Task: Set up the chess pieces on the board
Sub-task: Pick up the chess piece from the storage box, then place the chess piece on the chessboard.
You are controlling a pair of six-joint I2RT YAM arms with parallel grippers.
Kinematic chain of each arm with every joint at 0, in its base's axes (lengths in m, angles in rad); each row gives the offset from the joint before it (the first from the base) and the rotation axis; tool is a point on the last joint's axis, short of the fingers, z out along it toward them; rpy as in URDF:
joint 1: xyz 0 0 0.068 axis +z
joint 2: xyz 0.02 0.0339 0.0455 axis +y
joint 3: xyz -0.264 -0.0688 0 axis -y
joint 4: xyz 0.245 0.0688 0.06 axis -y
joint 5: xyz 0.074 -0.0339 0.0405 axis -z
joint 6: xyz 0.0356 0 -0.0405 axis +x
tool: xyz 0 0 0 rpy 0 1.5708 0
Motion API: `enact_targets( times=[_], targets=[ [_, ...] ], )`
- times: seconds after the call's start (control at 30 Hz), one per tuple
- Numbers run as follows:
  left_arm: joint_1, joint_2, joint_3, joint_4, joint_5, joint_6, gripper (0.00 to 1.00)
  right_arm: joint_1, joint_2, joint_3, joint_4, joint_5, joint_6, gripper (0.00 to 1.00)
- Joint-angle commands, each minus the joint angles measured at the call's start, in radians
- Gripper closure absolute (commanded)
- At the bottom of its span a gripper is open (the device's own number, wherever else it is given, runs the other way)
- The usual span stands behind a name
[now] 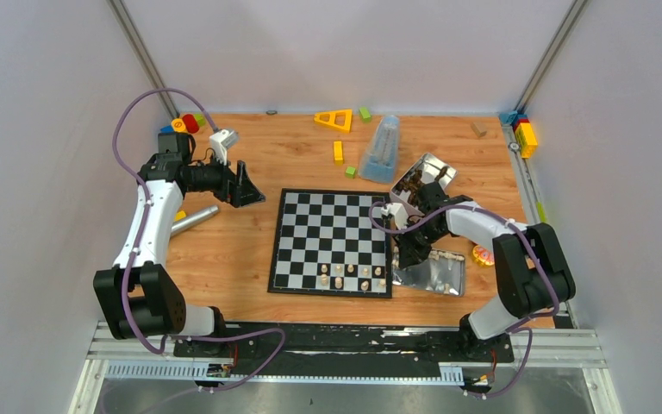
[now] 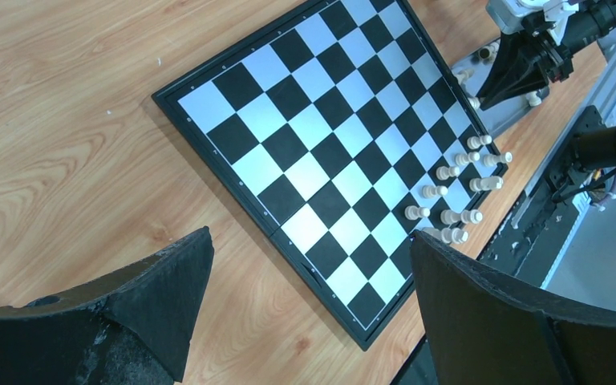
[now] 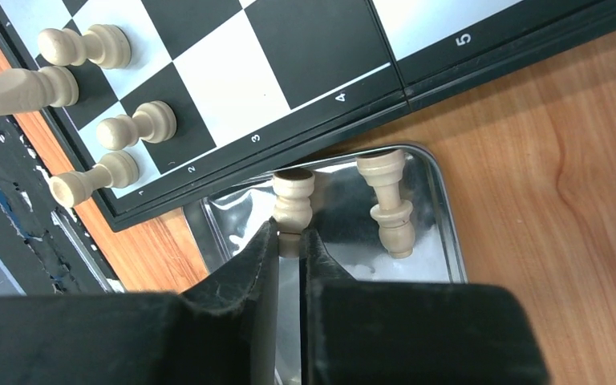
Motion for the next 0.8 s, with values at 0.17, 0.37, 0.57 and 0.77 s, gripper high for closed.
enact_targets(
  times=[0.17,0.37,0.57,0.77],
  targets=[
    [0.002,-0.040,-0.001,0.072,0.009,0.022,0.05,-0.009,-0.075,0.067,-0.113,0.049,-0.084,1.00],
    [-0.077,-0.127,-0.079,0.231,0.026,0.033,0.20,-0.008,-0.130,0.178,-0.259,-0.003,-0.108,1.00],
    [-0.319,-0.179,-0.150,0.403,0.058,0.071,0.29,0.047,-0.108,0.398,-0.359,-0.252,-0.083,1.00],
    [-0.564,-0.169,-0.168,0.544,0.031,0.210,0.31,0.158,-0.012,0.562,-0.383,-0.397,-0.040,1.00]
  ],
)
